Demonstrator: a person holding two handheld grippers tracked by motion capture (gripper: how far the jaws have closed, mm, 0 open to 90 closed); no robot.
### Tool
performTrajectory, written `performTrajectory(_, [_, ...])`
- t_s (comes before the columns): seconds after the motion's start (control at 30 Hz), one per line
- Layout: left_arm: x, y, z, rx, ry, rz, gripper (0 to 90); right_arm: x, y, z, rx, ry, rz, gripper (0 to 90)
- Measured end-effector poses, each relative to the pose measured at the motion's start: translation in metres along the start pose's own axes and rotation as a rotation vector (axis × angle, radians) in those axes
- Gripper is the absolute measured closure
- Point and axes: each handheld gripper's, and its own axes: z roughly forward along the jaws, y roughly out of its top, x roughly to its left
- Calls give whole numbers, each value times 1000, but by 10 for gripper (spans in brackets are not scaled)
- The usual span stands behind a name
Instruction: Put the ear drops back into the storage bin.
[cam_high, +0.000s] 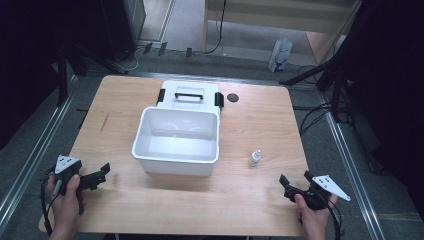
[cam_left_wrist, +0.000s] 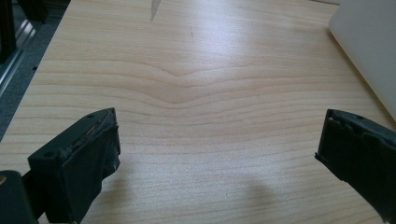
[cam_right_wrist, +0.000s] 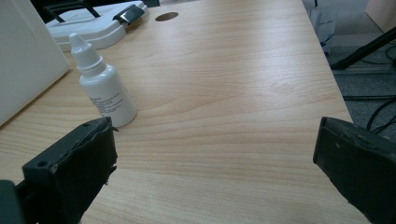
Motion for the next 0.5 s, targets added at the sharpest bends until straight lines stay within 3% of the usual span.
performTrajectory(0.17, [-1, 1, 1, 3, 6, 4, 1, 0, 0, 1, 12, -7, 3, 0])
performTrajectory(0.33, [0, 1, 1, 5, 1, 1, 1, 1, 6, 5, 79, 0, -29, 30])
performTrajectory(0.43, [0, 1, 1, 7, 0, 3, 1, 6, 12, 10, 165, -3, -89, 34])
performTrajectory(0.47, [0, 1, 1, 12, -1, 4, 1, 10, 19, 14, 232, 3, -138, 39])
performTrajectory(0.5, [0, 1, 1, 12, -1, 4, 1, 10, 19, 14, 232, 3, -138, 39])
